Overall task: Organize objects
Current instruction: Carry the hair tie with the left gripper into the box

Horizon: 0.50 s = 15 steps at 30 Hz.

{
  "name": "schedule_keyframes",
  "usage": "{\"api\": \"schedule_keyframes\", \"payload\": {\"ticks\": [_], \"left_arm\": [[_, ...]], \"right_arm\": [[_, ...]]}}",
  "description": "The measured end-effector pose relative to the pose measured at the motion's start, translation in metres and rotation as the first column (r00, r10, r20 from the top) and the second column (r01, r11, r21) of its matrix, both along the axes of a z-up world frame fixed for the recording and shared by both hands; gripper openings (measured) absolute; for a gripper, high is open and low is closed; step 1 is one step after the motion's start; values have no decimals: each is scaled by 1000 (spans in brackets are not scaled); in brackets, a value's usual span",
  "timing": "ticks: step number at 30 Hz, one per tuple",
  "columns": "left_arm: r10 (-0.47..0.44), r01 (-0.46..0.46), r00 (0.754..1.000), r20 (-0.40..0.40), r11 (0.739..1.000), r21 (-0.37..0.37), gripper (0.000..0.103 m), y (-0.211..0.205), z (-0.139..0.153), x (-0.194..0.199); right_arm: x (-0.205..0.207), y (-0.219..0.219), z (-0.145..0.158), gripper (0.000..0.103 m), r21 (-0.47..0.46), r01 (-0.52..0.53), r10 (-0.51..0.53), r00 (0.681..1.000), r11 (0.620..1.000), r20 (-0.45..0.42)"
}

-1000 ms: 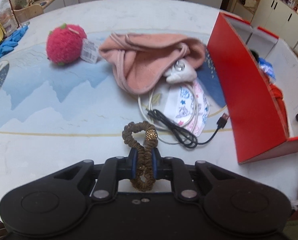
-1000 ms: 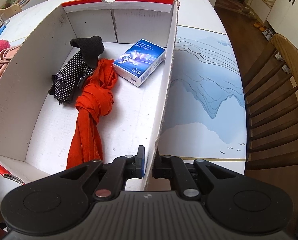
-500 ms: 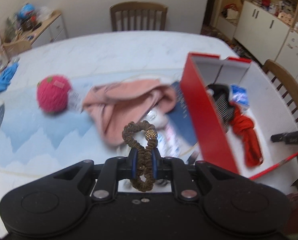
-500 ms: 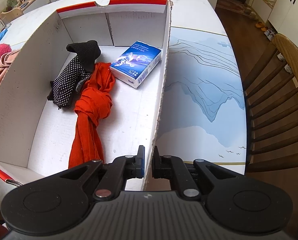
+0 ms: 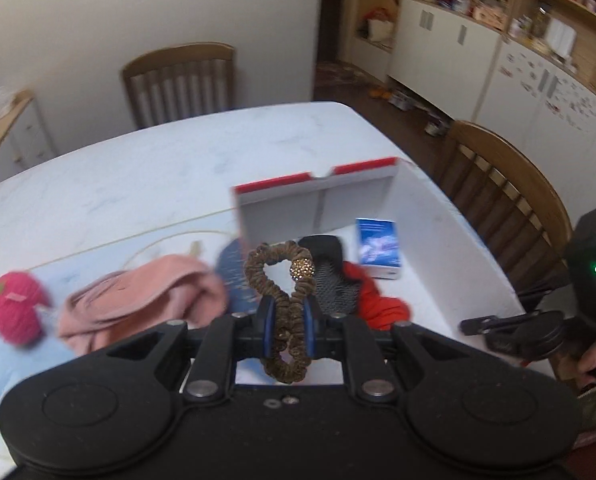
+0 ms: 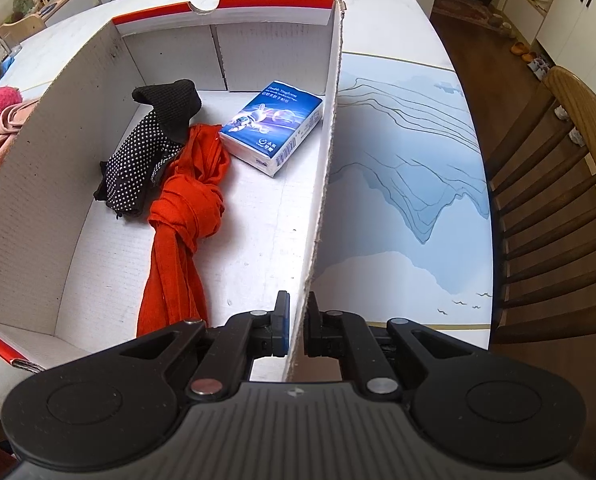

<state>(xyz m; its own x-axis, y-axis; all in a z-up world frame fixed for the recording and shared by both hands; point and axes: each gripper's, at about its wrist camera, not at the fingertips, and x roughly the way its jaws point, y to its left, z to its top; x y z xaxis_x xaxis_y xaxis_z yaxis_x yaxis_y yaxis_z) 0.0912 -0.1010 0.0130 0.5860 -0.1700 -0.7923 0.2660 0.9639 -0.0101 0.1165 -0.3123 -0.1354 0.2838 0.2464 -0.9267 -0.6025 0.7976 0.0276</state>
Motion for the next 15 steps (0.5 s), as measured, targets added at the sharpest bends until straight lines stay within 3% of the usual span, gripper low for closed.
{"api": "schedule_keyframes", "payload": {"ticks": [15], "left_arm": [[-200, 204, 969, -144, 979, 14, 13, -103, -52, 40]], "right_arm": [[2, -2, -1, 6, 14, -13, 13, 1000, 1000, 1]]}}
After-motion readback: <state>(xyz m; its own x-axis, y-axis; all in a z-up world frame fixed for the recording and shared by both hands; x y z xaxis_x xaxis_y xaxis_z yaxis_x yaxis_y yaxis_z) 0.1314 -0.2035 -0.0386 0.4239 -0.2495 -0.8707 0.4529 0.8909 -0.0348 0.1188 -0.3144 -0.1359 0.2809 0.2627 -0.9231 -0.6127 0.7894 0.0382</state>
